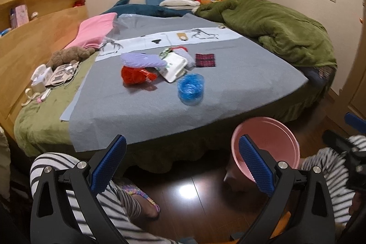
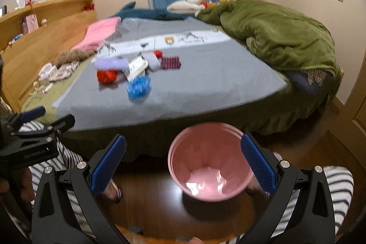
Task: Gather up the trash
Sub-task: 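Grasp the lavender foam net with the left tool while the right tool grasps the blue bag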
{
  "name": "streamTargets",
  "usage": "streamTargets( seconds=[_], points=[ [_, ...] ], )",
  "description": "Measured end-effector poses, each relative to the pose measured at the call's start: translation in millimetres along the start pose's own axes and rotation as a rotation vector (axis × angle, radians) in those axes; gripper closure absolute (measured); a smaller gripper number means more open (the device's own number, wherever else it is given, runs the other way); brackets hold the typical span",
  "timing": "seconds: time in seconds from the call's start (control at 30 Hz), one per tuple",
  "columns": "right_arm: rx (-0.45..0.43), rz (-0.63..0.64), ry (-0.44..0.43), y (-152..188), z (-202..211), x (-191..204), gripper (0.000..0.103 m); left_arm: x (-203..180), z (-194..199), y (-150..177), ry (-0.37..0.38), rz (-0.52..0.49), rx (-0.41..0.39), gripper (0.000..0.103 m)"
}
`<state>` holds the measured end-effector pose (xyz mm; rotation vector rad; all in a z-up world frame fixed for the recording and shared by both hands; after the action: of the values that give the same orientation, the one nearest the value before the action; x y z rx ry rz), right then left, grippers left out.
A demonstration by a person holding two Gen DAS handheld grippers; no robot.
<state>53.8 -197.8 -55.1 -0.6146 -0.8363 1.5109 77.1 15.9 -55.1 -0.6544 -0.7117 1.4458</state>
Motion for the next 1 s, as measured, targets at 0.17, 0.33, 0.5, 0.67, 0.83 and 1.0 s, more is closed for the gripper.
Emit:
streamTargets(
  seconds=[0.17,0.33,0.5,0.67,0.83,1.0],
  points=[
    [-0.078,-0.003,-0.024,-26,-32,3,0.005,23,-28,-14,-0.050,0.064,-0.052,0.008],
    [-0.075,0.027,-0.064,-53,-88,19,0.005,51,-68,-33,-0.093,0.113,-0.075,0.008],
    [-0.080,0.092,-0.102,-67,-161,46,0.005,87,-114,-54,-0.171,0.203,-0.127,0.008],
    [0.000,0.136,-0.167,-63,-236,81,0.005,107,-153,-83,-0.214,0.248,-0.192,0.008],
    [0.021,0.158,-0.201,-62,-288,107,0.005,109,-190,-110,-0.279,0.204,-0.260,0.008],
    [0.017,0.171,-0.208,-67,-324,122,0.005,110,-227,-127,-0.273,0.189,-0.271,0.008]
  ],
)
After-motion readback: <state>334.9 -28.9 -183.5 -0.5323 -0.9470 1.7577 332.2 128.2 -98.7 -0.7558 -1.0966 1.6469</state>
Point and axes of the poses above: each gripper's, at about its wrist camera, not at the fingertips, and z roughly against the way its jaws point, x to its left, y to its underside, the point moved 6 cm from there along -z, roughly the way its jaws point, and after that the axes turned 1 degree about -y, right-handed, at the moved point
